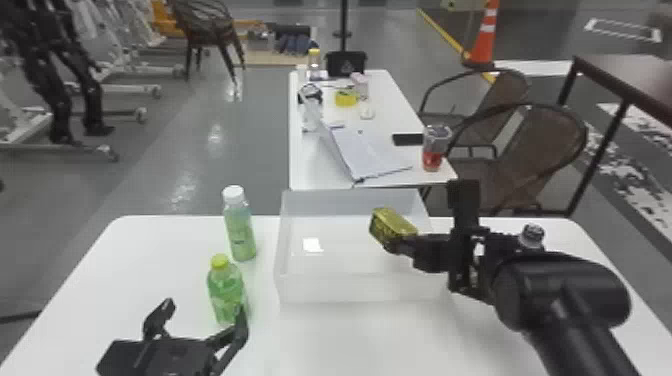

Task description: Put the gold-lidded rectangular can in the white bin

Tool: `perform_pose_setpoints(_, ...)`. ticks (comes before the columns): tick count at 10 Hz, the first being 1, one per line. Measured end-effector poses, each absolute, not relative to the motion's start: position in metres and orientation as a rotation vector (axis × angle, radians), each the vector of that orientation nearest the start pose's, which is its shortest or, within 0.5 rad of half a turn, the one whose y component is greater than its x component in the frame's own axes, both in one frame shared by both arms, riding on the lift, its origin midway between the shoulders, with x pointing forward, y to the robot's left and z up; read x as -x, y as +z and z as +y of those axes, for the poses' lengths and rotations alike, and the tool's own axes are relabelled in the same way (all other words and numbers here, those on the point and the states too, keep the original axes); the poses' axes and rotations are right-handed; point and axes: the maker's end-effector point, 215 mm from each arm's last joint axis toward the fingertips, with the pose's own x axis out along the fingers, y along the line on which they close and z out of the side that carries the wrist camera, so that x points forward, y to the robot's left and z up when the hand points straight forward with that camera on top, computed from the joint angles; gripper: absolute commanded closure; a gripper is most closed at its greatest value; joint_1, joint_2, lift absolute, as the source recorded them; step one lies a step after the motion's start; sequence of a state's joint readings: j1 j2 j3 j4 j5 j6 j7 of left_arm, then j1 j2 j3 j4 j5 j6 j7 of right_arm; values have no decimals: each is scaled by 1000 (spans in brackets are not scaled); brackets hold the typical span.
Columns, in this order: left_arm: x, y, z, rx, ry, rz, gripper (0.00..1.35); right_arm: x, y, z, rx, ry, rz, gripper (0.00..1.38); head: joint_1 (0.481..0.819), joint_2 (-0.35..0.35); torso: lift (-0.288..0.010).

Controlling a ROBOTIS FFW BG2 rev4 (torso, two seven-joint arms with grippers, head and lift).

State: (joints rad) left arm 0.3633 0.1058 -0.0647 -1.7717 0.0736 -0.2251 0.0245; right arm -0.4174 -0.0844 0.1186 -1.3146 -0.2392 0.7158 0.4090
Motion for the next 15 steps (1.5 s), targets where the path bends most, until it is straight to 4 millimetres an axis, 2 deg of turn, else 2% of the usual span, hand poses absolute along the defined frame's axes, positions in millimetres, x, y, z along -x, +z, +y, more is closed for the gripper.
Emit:
perform_pose_setpoints(4, -475, -359, 218, 2, -61, -59, 142, -637, -427, -111, -181, 512, 605, 1024, 549, 0, -100)
perform_pose_setpoints(5, -475, -359, 218, 2, -61, -60, 142, -637, -429, -113, -176, 509, 607, 725, 549, 0, -100)
perform_pose_setpoints(6, -475, -359, 218, 2, -61, -61, 142, -637, -428, -113, -176, 509, 604, 360, 549, 0, -100)
perform_pose_setpoints(7, -475, -359, 218, 2, -61, -61, 142, -637, -427, -112, -179, 511, 599, 91, 549, 0, -100)
perform_pose_setpoints(8, -475, -359, 218, 3, -60, -61, 142, -638, -426, -111, -183, 513, 594, 56, 549, 0, -100)
perform_pose_setpoints(11, -474, -359, 218, 3, -60, -61, 142, -637, -419, -106, -203, 526, 578, 93, 549, 0, -100)
perform_pose_setpoints(13, -474, -358, 218, 3, -61, -62, 142, -635, -395, -102, -214, 534, 516, 93, 549, 0, -100)
perform_pose_setpoints(15, -474, -357, 218, 4, -58, -66, 142, -623, -373, -103, -249, 523, 445, 96, 549, 0, -100)
